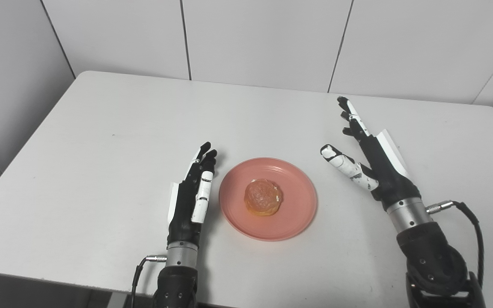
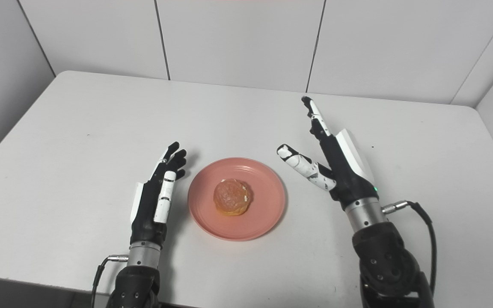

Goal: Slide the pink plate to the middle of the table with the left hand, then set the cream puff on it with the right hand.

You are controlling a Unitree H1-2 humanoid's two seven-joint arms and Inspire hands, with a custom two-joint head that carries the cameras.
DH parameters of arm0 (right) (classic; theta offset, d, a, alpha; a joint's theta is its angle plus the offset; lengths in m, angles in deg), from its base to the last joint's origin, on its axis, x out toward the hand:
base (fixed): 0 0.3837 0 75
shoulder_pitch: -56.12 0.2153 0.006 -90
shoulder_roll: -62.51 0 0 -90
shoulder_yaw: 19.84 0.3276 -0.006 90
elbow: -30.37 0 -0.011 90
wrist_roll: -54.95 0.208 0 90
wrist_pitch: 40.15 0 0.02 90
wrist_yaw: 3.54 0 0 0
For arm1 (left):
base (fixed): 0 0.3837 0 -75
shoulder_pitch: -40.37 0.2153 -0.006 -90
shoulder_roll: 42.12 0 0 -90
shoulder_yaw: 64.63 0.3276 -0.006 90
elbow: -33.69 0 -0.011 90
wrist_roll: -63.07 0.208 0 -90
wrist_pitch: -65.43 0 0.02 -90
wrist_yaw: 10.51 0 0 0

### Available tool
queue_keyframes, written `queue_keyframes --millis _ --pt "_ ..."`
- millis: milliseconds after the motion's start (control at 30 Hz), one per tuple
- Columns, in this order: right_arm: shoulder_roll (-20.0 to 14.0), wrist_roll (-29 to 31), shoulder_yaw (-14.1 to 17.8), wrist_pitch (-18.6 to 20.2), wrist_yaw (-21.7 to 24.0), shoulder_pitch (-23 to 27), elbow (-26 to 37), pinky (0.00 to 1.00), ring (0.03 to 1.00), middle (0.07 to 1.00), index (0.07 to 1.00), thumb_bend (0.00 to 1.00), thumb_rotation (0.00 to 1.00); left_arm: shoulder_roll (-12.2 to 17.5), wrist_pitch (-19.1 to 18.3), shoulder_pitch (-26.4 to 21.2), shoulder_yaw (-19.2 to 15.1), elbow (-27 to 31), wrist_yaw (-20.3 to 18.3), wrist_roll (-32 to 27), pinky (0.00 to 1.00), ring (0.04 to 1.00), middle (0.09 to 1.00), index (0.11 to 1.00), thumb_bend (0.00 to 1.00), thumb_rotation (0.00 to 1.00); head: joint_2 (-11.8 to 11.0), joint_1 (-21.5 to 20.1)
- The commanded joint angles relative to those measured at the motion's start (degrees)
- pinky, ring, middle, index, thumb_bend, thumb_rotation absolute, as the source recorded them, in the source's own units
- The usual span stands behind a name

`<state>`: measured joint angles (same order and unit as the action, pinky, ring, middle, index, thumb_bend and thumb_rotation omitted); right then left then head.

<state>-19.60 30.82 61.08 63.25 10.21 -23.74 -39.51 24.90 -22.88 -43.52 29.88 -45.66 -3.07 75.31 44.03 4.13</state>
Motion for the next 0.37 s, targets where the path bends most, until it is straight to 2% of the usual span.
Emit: queue_keyframes --millis 0,100,200,333 --pt "0.80 2.45 1.16 -2.80 -2.08 0.40 0.44 0.92 0.992 1.000 1.000 0.75 1.00 1.47 1.82 0.07 -0.02 0.91 -0.76 -0.55 0.87 0.896 0.895 0.889 0.52 1.00 0.05 -0.04" --pt "2.14 6.00 1.94 -3.40 -3.10 -1.08 -0.31 0.91 0.993 1.000 1.000 0.74 1.00 1.61 1.34 0.10 -0.11 1.16 -1.09 -1.00 0.87 0.900 0.899 0.891 0.51 1.00 0.10 -0.36" --pt "3.52 9.63 2.61 -4.29 -4.03 -2.39 -1.44 0.90 0.988 1.000 1.000 0.69 1.00 1.80 0.76 0.18 -0.26 1.39 -1.48 -1.45 0.88 0.901 0.903 0.896 0.51 1.00 0.11 -0.55" --pt "4.89 14.37 3.30 -5.96 -4.73 -3.09 -3.48 0.94 0.995 1.000 1.000 0.61 1.00 2.02 0.46 0.11 -0.69 1.25 -2.27 -2.16 0.89 0.908 0.911 0.905 0.52 1.00 0.11 -0.37"
